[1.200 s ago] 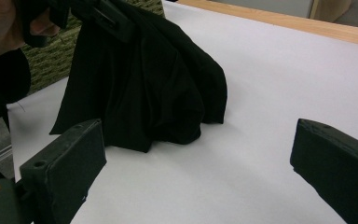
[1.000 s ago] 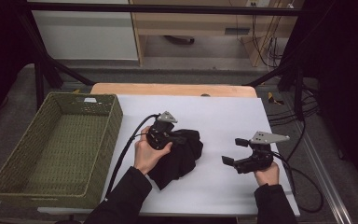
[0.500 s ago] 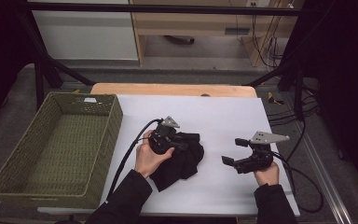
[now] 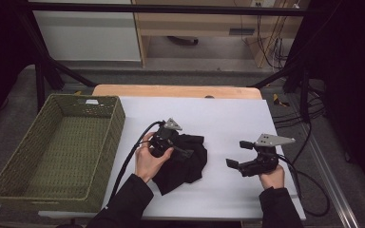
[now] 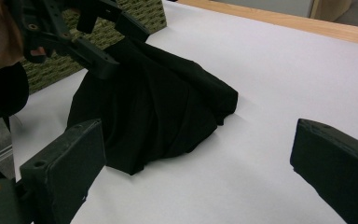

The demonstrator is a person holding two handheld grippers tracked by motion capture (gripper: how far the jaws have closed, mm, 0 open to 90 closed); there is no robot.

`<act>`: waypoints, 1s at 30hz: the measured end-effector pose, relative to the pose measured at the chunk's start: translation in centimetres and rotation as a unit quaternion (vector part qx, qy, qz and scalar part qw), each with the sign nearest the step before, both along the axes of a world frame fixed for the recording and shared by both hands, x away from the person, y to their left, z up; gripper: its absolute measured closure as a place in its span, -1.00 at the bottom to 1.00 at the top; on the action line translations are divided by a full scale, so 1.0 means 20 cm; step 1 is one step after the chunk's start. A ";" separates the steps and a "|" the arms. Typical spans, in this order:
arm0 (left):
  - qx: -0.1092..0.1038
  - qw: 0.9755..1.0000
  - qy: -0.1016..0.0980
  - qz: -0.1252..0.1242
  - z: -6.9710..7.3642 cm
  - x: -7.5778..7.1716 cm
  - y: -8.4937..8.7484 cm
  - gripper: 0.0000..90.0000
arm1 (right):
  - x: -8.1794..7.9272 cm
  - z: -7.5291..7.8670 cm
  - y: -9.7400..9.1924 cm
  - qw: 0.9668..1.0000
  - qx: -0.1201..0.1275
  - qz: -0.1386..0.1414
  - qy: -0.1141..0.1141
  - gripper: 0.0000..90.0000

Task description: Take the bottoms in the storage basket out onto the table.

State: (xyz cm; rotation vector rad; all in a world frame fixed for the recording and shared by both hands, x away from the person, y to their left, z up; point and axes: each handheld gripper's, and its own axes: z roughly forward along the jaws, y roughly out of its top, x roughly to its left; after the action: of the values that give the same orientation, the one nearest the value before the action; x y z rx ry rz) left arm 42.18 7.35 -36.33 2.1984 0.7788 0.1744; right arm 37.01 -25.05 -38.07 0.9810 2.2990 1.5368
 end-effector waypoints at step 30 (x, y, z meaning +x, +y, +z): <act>-0.015 0.999 -0.042 0.012 0.28 -0.15 0.21 -0.73 | 0.00 0.00 0.00 1.000 0.005 -0.002 -0.001 -0.92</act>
State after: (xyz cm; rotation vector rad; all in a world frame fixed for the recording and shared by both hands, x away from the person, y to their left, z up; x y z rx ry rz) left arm 39.27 11.54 -30.74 2.1400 0.7558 0.2638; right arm 36.96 -25.15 -37.98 0.9858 2.2901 1.5479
